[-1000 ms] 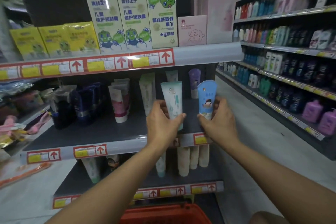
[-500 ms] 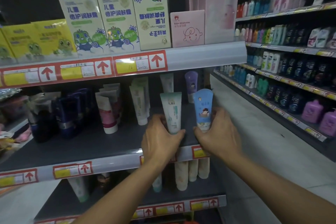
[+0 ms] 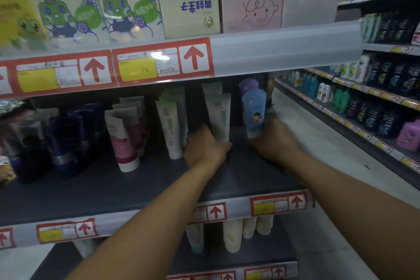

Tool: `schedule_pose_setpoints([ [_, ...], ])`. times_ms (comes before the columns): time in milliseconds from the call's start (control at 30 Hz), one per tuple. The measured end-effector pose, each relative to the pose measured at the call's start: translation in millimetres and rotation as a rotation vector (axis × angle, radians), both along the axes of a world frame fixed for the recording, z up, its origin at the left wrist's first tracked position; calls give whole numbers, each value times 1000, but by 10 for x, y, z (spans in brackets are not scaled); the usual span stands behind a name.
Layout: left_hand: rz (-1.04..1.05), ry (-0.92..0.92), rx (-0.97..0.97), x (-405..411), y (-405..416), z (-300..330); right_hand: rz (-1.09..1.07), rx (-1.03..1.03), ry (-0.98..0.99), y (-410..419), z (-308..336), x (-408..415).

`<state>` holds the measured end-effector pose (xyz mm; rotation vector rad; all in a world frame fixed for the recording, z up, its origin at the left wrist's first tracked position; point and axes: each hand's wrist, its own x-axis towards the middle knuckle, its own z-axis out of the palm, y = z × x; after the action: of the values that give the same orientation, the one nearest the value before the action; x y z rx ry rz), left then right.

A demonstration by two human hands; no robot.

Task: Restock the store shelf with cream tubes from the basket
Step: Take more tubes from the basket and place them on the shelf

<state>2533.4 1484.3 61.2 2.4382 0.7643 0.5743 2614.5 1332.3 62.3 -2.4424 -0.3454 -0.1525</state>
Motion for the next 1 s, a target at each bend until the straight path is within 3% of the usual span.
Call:
schedule_pose_setpoints([
  [533, -11, -150, -68, 560, 231, -161, -66, -34, -66, 244, -174, 477],
  [1000, -25, -134, -106, 576, 255, -192, -58, -43, -31, 239, -158, 503],
])
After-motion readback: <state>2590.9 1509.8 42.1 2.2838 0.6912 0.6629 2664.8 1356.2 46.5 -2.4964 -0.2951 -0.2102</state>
